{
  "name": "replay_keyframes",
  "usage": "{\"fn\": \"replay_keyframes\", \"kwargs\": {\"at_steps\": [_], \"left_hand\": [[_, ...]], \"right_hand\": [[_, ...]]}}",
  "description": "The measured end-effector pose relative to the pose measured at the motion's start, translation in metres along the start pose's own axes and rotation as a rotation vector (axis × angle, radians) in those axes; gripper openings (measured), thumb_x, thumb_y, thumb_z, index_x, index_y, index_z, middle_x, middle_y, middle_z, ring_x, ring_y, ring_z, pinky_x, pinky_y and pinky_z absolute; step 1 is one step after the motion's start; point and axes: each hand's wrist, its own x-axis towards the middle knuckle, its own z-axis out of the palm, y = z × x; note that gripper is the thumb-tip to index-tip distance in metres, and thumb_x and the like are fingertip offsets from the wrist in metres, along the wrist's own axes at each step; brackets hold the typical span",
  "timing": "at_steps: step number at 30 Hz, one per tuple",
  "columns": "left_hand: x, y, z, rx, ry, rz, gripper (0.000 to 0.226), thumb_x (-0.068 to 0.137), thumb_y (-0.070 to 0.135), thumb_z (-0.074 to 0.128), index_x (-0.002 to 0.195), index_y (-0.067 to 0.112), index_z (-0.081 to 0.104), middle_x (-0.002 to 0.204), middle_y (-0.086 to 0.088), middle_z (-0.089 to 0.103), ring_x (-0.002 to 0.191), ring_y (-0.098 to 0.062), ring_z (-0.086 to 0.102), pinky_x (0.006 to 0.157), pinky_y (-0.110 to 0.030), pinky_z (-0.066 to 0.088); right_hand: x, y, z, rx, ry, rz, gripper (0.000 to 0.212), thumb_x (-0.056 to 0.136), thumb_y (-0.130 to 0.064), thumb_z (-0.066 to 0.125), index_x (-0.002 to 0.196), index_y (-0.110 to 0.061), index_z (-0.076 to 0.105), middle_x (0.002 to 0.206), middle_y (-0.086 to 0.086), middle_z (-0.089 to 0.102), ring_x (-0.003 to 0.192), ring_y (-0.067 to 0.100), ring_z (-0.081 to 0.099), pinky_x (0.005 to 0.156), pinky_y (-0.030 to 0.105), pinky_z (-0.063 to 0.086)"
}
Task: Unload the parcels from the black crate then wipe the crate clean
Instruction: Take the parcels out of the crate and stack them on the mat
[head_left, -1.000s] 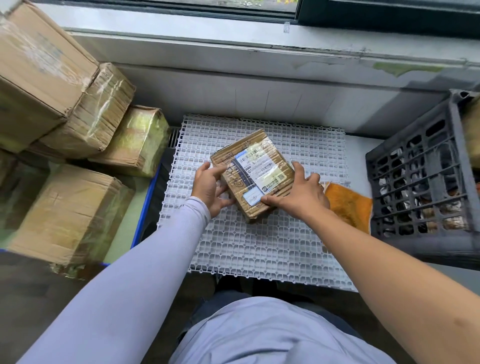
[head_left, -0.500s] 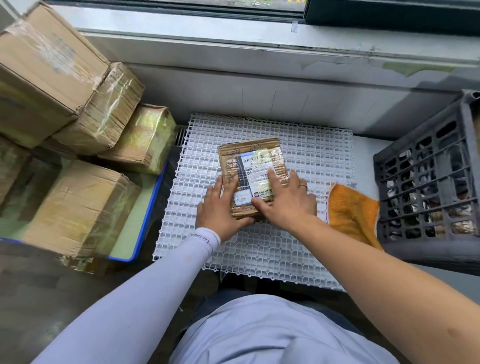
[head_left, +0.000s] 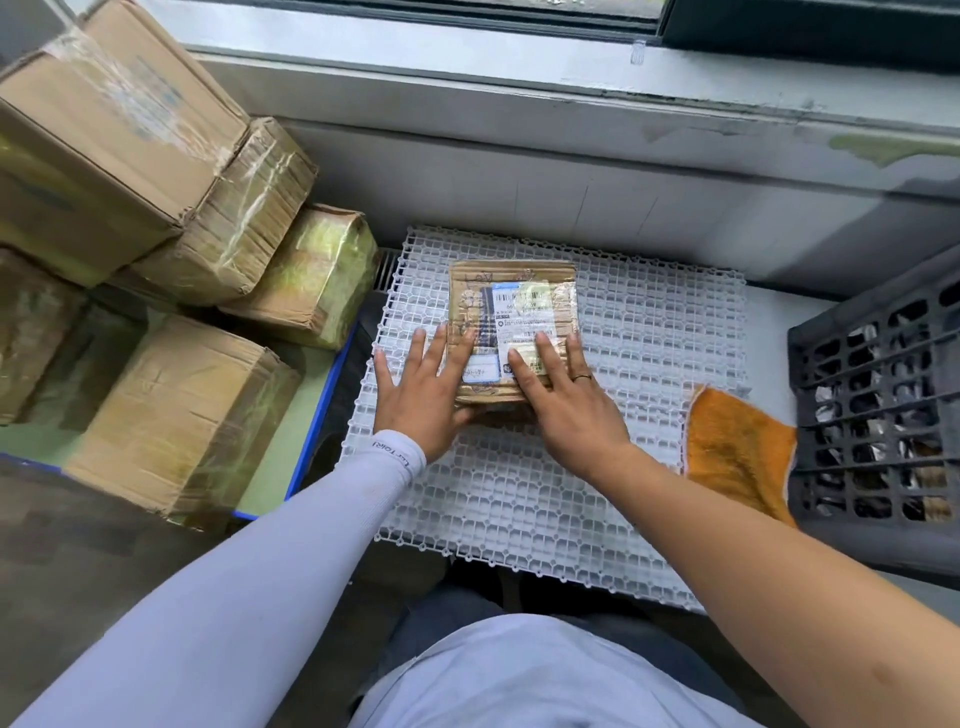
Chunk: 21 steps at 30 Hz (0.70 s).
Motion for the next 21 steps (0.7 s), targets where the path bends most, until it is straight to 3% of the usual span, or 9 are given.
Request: {"fn": "replay_keyframes", "kwargs": {"at_steps": [3, 8, 15, 21], "left_hand": [[0.018, -0.021, -0.009, 0.037, 0.007, 0.004, 0.095, 0.099, 0.052, 0.058, 0.163, 0.039, -0.011, 0.174, 0.001, -0.007, 0.160, -0.027, -0.009, 0.122, -0.069, 0.002], [0.047, -0.052, -0.021, 0.111, 0.079, 0.019, 0.070, 0.108, 0.045, 0.039, 0.164, 0.036, -0.002, 0.173, 0.002, -0.010, 0.159, -0.031, -0.010, 0.123, -0.065, -0.002], [0.082, -0.071, -0.036, 0.273, 0.120, 0.092, 0.059, 0.111, 0.048, 0.015, 0.165, 0.030, -0.002, 0.174, -0.002, -0.001, 0.160, -0.028, -0.005, 0.123, -0.062, -0.010], [0.103, -0.088, -0.039, 0.307, 0.107, 0.053, 0.059, 0.110, 0.046, 0.009, 0.165, 0.027, -0.003, 0.174, -0.002, 0.001, 0.160, -0.027, -0.004, 0.122, -0.063, -0.012]], "right_hand": [[0.023, -0.018, -0.008, 0.021, 0.016, 0.016, 0.105, 0.097, 0.004, 0.048, 0.157, -0.043, -0.023, 0.165, -0.003, -0.035, 0.151, 0.034, -0.032, 0.123, 0.054, 0.026], [0.067, -0.049, -0.020, 0.063, 0.063, 0.062, 0.105, 0.096, 0.008, 0.050, 0.159, -0.039, -0.020, 0.166, 0.001, -0.033, 0.151, 0.037, -0.030, 0.126, 0.052, 0.008], [0.126, -0.080, -0.042, 0.072, 0.094, 0.090, 0.097, 0.101, 0.001, 0.050, 0.162, -0.038, -0.014, 0.169, 0.000, -0.027, 0.154, 0.036, -0.025, 0.125, 0.050, 0.012], [0.155, -0.095, -0.052, 0.103, 0.107, 0.092, 0.089, 0.103, -0.002, 0.046, 0.162, -0.039, -0.009, 0.170, -0.003, -0.021, 0.155, 0.033, -0.023, 0.125, 0.052, 0.016]]}}
